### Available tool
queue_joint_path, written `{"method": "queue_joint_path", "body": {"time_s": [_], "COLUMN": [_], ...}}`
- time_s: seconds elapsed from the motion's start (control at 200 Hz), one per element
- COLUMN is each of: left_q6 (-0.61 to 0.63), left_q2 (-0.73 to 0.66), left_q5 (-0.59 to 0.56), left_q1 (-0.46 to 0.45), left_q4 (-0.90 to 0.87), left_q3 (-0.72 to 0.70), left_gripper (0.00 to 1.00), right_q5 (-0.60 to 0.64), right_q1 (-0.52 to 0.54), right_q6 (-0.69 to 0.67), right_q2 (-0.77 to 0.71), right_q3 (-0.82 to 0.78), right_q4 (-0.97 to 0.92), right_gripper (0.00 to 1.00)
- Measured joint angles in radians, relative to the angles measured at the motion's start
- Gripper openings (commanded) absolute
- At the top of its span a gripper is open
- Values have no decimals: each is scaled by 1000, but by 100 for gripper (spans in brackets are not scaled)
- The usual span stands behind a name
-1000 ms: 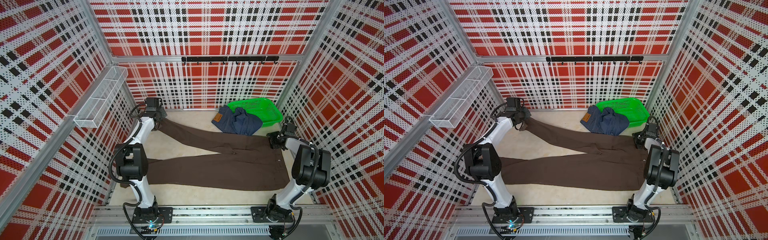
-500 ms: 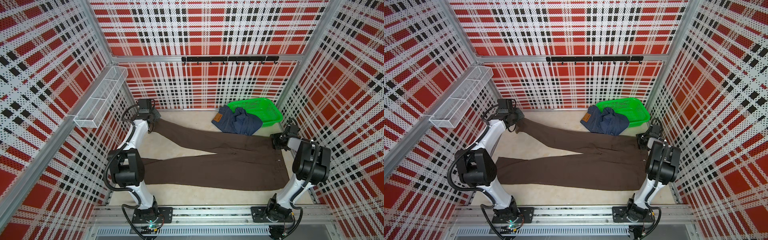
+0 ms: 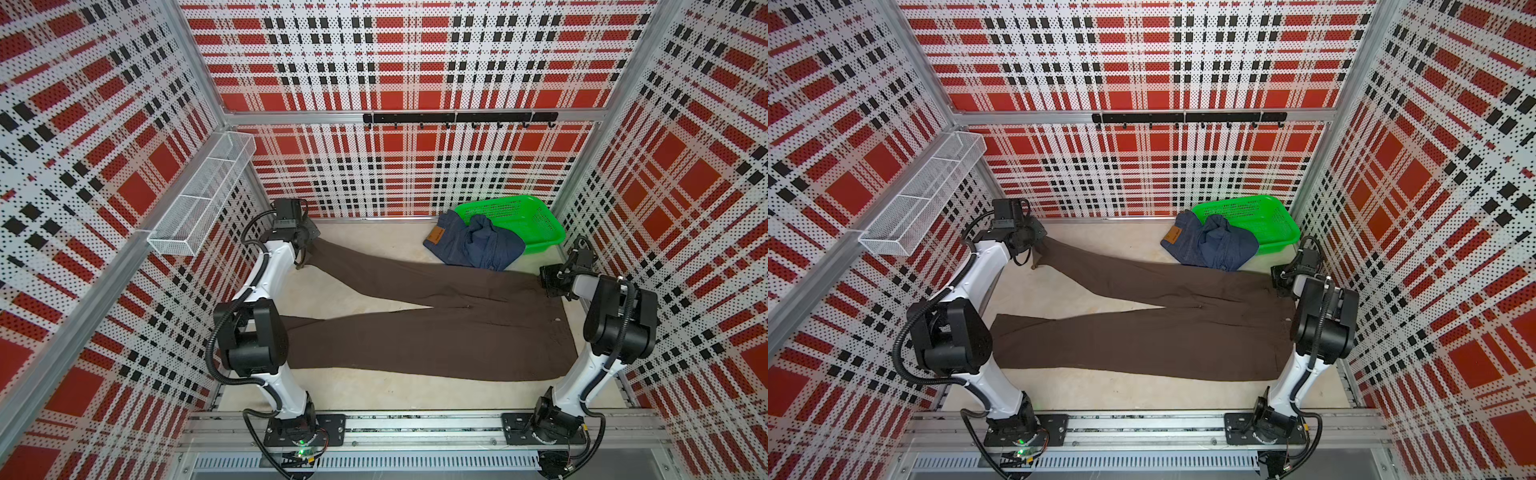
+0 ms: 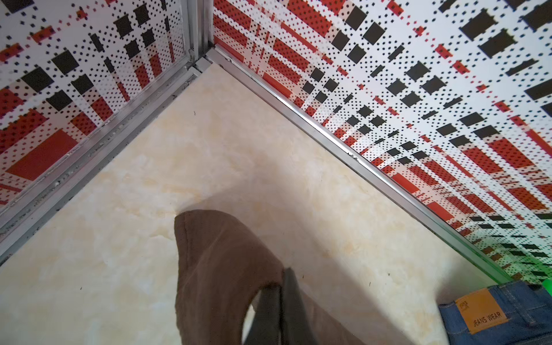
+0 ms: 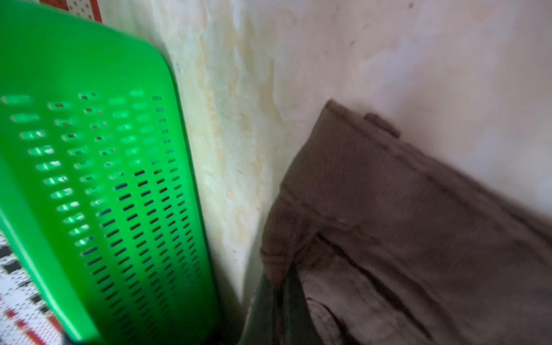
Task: Fold and stack the trousers
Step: Flatten out the trousers at the center of the table.
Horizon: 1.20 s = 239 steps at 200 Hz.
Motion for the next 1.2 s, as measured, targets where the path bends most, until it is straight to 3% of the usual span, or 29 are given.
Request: {"method": "queue_joint_path", "body": {"time_s": [0.18,0.486,0.646,0.812,1.007,1.198], "left_q6": [1,27,56,72,71,67], "left_q2": [-79,-393,-486,-373,-86,173], "left_q5": [2,56,61,48,-13,-77], "left_q1": [45,264,319,249,100,23], "left_q4": [-1,-47,-87,-89,-69,-89], "left_q3": [-65,-344,-381,-296,-130,54], "left_gripper": [0,0,0,0,0,0], "right_q5": [0,-39,-2,8,65,120], "right_q1": [-24,-68,-68,-68,-66,-42], "right_q6": [-20,-99,-116,-102,-69,-57], "right_q2": [-141,-657,-866,-745,-463,-267], "right_q3": [-85,-336,-364,-296,-213,-64], "right_q4": [-28,-230,-374,-362,-298,-249], "right_gripper": [0,0,0,0,0,0]}}
